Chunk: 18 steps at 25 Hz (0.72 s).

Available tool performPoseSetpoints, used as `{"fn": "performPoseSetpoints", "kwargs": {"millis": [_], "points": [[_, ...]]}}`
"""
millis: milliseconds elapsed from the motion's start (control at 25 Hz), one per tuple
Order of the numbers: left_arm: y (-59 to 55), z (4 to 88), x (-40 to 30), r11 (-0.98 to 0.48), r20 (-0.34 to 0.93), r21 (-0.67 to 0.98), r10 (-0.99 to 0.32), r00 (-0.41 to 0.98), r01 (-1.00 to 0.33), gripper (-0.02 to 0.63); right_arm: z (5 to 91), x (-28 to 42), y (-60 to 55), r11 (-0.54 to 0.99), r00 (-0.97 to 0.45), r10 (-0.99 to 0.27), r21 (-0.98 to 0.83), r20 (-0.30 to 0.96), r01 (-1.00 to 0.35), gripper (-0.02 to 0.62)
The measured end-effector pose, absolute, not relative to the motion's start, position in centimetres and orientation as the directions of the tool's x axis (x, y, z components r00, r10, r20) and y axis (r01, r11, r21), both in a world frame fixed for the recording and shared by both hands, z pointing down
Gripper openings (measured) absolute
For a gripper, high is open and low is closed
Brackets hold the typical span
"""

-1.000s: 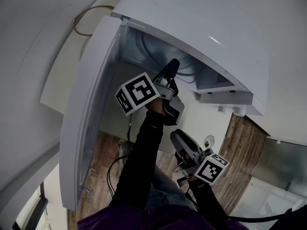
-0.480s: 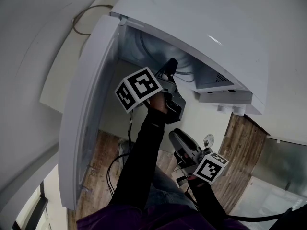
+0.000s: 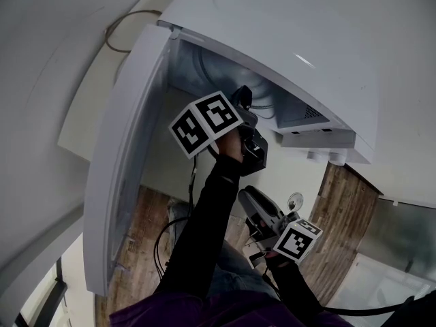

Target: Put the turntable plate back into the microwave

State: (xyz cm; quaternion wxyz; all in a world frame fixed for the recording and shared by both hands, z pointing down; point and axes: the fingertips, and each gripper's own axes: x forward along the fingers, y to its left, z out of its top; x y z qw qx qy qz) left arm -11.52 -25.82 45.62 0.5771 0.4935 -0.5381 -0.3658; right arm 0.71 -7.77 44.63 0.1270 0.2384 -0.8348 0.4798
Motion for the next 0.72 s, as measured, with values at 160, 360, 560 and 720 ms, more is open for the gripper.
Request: {"fn": "performPoseSetpoints", "kwargs": {"millis": [160, 360, 560, 720], "points": [[-25.86, 45.76, -11.67, 0.323, 0.348, 0.929, -0.928, 0.135, -0.178, 0.044, 44.64, 0.89, -7.69, 0.423, -0.856, -0.274, -0.744, 0.439, -0.517, 0.16], [-25.81, 45.87, -12.07, 0.376, 0.403, 0.902, -0.909, 0.107, -0.211, 0.055, 44.72, 1.07, -7.52, 0.419, -0.856, -0.274, -0.747, 0.439, -0.517, 0.16], [-25.98, 45.87, -12.25, 0.439, 0.507, 0.808, -0.858, 0.085, -0.393, 0.105, 44.77, 1.26, -7.63, 0.417, -0.852, -0.278, -0.744, 0.443, -0.522, 0.16], [-26.15, 45.96, -12.46, 0.468, 0.565, 0.736, -0.822, 0.064, -0.489, 0.142, 44.8, 1.34, -7.59, 0.411, -0.855, -0.279, -0.75, 0.438, -0.518, 0.16]]}}
